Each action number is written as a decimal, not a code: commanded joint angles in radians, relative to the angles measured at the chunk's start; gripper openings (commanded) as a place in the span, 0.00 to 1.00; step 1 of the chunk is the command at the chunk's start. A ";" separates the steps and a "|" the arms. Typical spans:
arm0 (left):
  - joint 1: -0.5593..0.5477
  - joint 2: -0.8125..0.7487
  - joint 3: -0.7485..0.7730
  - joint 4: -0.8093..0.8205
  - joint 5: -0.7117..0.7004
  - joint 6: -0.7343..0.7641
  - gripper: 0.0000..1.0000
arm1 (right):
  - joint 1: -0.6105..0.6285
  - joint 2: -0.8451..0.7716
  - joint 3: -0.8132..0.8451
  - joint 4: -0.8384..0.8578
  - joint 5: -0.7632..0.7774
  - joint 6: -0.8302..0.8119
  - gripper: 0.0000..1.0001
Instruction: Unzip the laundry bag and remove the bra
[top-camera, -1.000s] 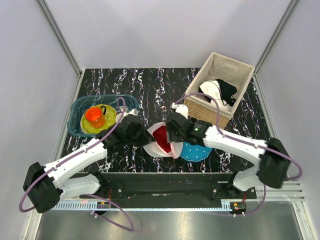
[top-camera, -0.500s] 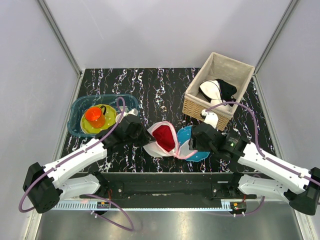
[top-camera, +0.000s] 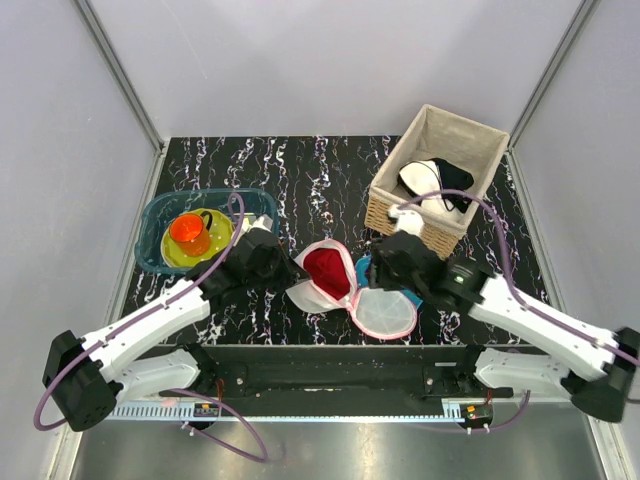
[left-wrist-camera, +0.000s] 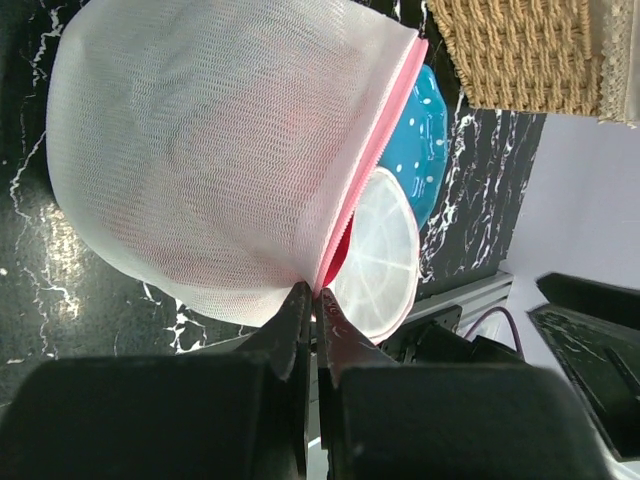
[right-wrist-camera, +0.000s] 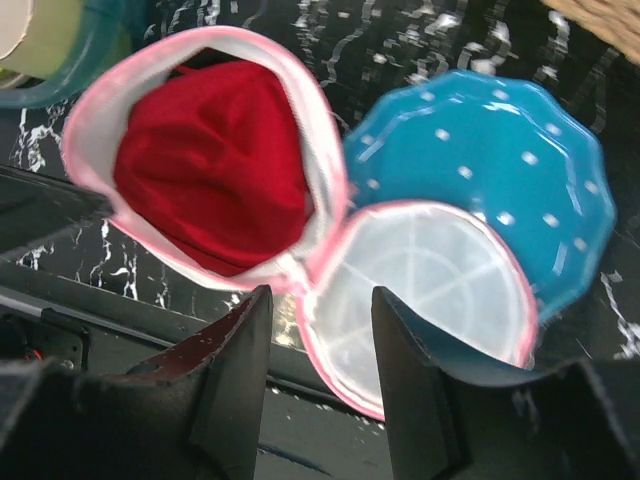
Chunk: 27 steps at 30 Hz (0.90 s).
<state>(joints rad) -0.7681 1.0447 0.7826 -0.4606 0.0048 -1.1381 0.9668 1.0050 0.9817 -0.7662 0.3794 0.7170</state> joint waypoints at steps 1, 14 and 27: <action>0.006 -0.014 -0.075 0.092 -0.009 -0.044 0.00 | 0.004 0.237 0.103 0.182 -0.123 -0.152 0.52; 0.006 -0.023 -0.125 0.128 0.023 -0.058 0.00 | -0.020 0.607 0.133 0.447 -0.286 -0.169 0.62; 0.012 -0.066 -0.164 0.102 0.004 -0.060 0.00 | -0.020 0.229 0.159 0.370 -0.215 -0.174 0.00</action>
<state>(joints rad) -0.7643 0.9989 0.6376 -0.3763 0.0216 -1.1912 0.9504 1.4033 1.0657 -0.4030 0.1406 0.5602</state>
